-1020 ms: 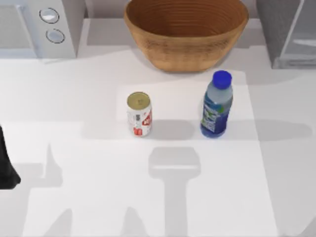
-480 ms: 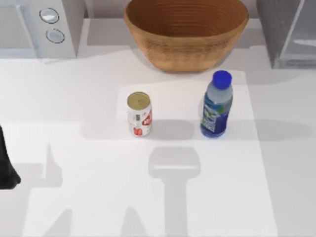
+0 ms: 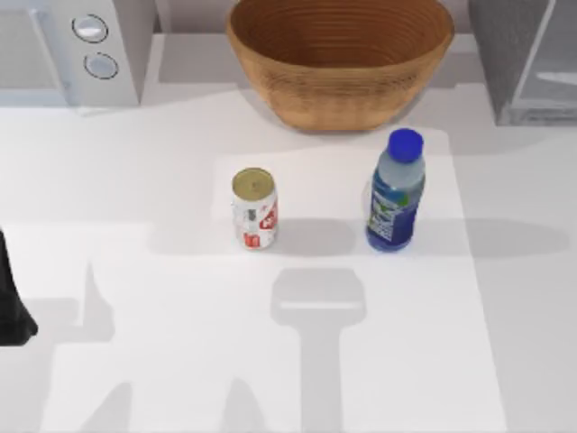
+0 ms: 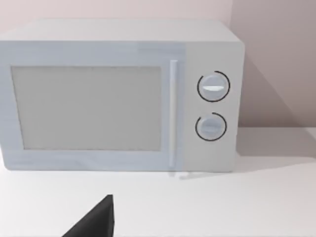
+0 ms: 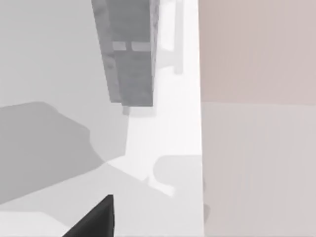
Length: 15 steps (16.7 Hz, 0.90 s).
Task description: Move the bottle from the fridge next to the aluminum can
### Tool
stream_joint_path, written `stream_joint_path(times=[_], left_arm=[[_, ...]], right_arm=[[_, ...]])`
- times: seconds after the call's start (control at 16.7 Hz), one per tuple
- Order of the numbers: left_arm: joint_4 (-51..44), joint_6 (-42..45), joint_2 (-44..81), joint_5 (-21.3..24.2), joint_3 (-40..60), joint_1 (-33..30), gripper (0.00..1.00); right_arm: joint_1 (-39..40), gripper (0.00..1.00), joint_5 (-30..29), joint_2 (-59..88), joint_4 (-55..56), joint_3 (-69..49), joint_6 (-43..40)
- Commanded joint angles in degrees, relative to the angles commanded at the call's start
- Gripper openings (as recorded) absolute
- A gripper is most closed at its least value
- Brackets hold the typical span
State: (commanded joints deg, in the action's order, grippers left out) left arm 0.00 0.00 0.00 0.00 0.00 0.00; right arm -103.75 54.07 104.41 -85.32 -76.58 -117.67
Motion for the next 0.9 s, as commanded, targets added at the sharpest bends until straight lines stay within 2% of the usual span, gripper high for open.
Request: stream_joint_path(times=[0.24,0.42,0.6,0.9], left_arm=[[0.0,0.0,0.0,0.0,0.0,0.0,1.0],[0.0,0.0,0.0,0.0,0.0,0.0,1.0],[0.0,0.0,0.0,0.0,0.0,0.0,1.0],[0.0,0.0,0.0,0.0,0.0,0.0,1.0]], right_arm=[[1.4,1.0,-0.1,0.1,1.6,0.3,2.0],[6.0,1.0,-0.8,0.7,7.6,0.6,9.1],[13.3,1.0,-2.1,1.3,17.4,1.0,21.5],[28.7,1.0,-5.5,1.5,38.5,1.4,48.4]])
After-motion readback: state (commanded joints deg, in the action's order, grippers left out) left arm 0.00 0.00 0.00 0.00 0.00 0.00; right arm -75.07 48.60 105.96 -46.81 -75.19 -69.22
